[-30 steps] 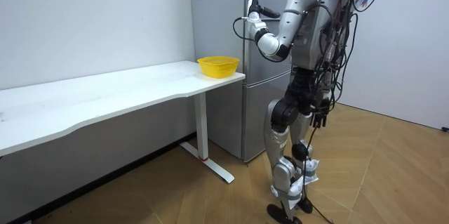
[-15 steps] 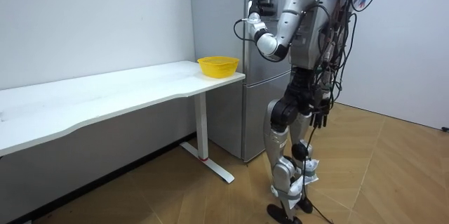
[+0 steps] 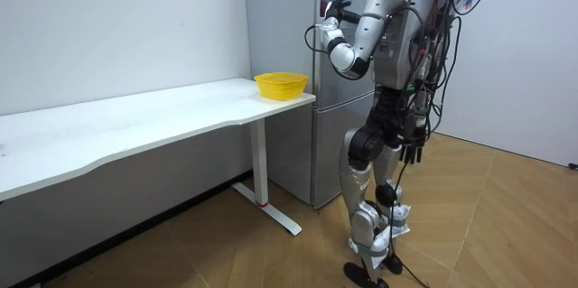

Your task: Retrieve from the upper fridge

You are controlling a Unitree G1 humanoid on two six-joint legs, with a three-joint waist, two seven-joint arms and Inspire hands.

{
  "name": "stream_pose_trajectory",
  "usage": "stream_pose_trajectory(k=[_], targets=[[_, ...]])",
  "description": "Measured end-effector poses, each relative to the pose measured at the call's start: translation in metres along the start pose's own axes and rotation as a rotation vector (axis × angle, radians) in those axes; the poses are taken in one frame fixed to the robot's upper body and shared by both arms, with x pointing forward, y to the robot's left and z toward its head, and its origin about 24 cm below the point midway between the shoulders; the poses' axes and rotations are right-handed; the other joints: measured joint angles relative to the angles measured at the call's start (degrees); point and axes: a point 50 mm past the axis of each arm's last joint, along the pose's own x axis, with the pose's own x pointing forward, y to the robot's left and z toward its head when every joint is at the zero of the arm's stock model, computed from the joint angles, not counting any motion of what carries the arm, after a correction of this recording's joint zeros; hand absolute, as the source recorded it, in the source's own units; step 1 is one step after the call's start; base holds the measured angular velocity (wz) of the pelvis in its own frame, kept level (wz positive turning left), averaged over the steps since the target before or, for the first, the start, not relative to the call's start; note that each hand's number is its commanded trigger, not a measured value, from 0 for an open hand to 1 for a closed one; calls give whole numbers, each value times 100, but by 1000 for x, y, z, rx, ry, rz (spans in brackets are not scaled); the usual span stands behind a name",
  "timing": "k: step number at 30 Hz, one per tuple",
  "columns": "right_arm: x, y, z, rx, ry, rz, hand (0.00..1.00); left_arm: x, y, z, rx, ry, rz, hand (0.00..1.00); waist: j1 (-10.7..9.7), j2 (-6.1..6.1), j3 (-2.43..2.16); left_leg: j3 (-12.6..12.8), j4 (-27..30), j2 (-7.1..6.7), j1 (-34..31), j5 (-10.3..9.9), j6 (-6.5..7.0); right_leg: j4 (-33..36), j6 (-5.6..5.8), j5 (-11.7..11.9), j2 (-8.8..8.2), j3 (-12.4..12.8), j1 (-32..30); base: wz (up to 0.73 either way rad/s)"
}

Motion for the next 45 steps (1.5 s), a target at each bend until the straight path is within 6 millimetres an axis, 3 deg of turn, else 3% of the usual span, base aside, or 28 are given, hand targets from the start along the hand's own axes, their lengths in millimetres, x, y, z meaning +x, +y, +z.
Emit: stream_pose_trajectory(k=[21,30,37,41,45], targets=[[0,0,-1,1,6,2,0,1,-3,-2,-6,5,-31,0,-37,56,7,28,0,3,-15,0,0,6,-1,1,2,31,-30,0],[0,1,-1,-13,0,-1,0,9,-10,-3,-16,1,-87,0,-198,101,-9,184,5,27,-88,0,0,39,-9,6,4,30,-113,0],[0,-1,4,-11,-14,0,0,27,-31,-5,-31,0,-263,0,-499,116,-7,286,20,35,-78,0,0,9,-9,6,20,148,-132,-7],[-1,-5,4,-5,-11,14,0,32,-38,-5,-42,-8,-317,0,-626,182,29,332,1,40,-1,0,0,10,-9,12,42,288,-125,-17],[-1,-5,4,-2,-11,13,0,43,-37,-8,-47,-10,-339,0,-795,207,35,334,2,39,3,-1,-1,5,-5,16,48,302,-158,2]])
